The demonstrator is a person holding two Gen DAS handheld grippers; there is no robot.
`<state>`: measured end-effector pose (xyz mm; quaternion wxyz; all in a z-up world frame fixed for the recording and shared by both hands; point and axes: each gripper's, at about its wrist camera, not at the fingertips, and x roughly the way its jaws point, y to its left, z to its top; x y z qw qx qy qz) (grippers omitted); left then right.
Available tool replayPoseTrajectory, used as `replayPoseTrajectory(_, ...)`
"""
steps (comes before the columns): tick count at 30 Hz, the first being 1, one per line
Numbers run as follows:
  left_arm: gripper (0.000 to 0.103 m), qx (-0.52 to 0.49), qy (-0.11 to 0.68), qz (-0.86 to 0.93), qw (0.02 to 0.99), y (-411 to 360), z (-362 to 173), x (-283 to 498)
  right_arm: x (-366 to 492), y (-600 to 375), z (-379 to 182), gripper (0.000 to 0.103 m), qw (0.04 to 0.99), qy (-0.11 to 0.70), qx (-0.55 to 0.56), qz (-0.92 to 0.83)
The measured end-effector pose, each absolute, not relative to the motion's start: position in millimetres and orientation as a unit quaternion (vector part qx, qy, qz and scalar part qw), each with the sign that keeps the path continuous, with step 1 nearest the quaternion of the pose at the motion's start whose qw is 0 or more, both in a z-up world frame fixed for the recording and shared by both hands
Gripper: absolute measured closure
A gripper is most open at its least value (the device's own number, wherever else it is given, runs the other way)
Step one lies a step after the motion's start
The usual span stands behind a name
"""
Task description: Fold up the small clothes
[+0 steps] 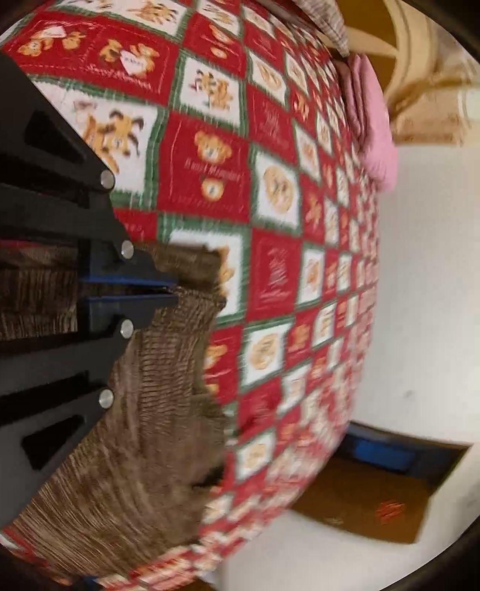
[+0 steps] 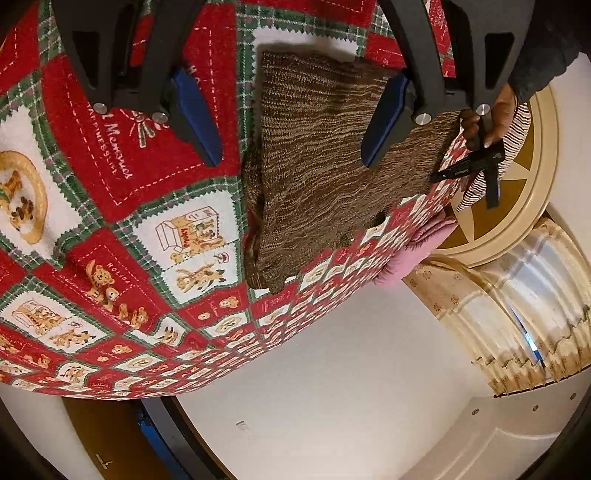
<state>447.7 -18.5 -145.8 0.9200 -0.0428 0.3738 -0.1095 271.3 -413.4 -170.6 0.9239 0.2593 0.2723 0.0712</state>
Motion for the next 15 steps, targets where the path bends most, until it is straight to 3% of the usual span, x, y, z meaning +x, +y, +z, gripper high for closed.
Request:
replayPoseTrajectory(8,0.099,-0.051,0.416,-0.077,0.905,-5,-168,459,271,-415,-172,0.025,0.924,0.271,0.259,0.072)
replayPoseTrajectory(11,0.089,-0.042,0.425,-0.066,0.902,-8,-167,459,272,-416,-173,0.025,0.923,0.271,0.261,0.077)
replayPoseTrajectory(15,0.063,-0.059,0.424,-0.072,0.901,3,-156,439,272,-418,-174,0.025,0.922,0.268,0.269,0.083)
